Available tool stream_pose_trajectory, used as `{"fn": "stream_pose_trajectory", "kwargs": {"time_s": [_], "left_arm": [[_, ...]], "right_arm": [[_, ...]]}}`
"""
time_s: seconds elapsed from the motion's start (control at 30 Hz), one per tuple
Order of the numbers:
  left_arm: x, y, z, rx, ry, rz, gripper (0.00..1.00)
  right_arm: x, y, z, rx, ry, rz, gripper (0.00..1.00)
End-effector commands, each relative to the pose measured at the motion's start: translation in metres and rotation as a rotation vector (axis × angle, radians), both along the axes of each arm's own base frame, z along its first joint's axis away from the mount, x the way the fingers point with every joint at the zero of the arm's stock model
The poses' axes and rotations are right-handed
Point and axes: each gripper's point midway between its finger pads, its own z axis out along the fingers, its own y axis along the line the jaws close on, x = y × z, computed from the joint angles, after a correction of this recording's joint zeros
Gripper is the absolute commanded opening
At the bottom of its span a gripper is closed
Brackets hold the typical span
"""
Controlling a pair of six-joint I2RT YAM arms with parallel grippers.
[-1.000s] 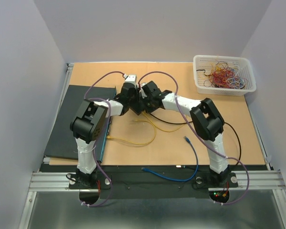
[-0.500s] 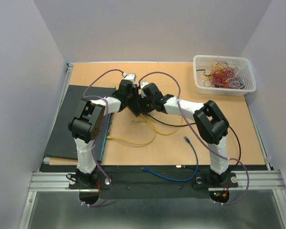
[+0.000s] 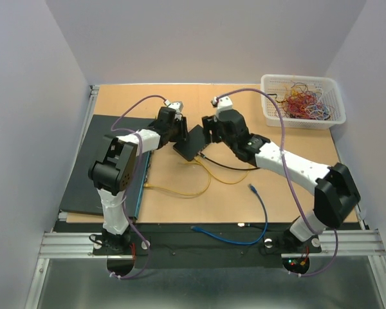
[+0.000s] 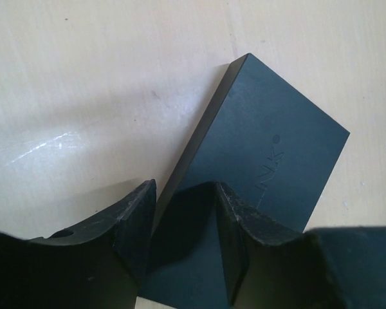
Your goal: Insert the plug into the switch port
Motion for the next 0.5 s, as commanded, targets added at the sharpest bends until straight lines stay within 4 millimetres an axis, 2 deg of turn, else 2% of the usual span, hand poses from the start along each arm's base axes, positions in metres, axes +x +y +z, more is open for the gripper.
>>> {"fn": "stream_pose_trajectory", "kwargs": {"time_s": [0.0,0.03,0.07,0.17,0.3,0.33,0.47], "left_arm": [[0.000,0.013,0.034,0.011,-0.053,0.007,0.53],[0.000,0.015,0.036,0.012,-0.057,0.012,0.53],[0.000,0.019,0.037,0.012,-0.061,0.021,0.53],[-0.004,0.023,0.046,0.011,-0.082,0.029,0.57],[-0.009,0.027,0.068,-0.018,-0.129,0.044,0.60],[-0.012,0.029,0.067,-0.017,-0.126,0.047,0.61],[-0.016,0.032,0.081,-0.020,-0.157,0.053,0.64]], "right_arm": [[-0.032,-0.076,-0.029,-0.075,0.074,-0.274,0.70],[-0.038,-0.085,-0.034,-0.080,0.091,-0.299,0.70],[-0.050,-0.098,-0.050,-0.112,0.139,-0.315,0.69],[-0.071,-0.116,-0.068,-0.136,0.244,-0.356,0.60],[-0.093,-0.125,-0.087,-0.178,0.369,-0.369,0.55],[-0.101,-0.128,-0.093,-0.182,0.405,-0.376,0.55],[-0.126,-0.132,-0.106,-0.148,0.489,-0.368,0.55]]}}
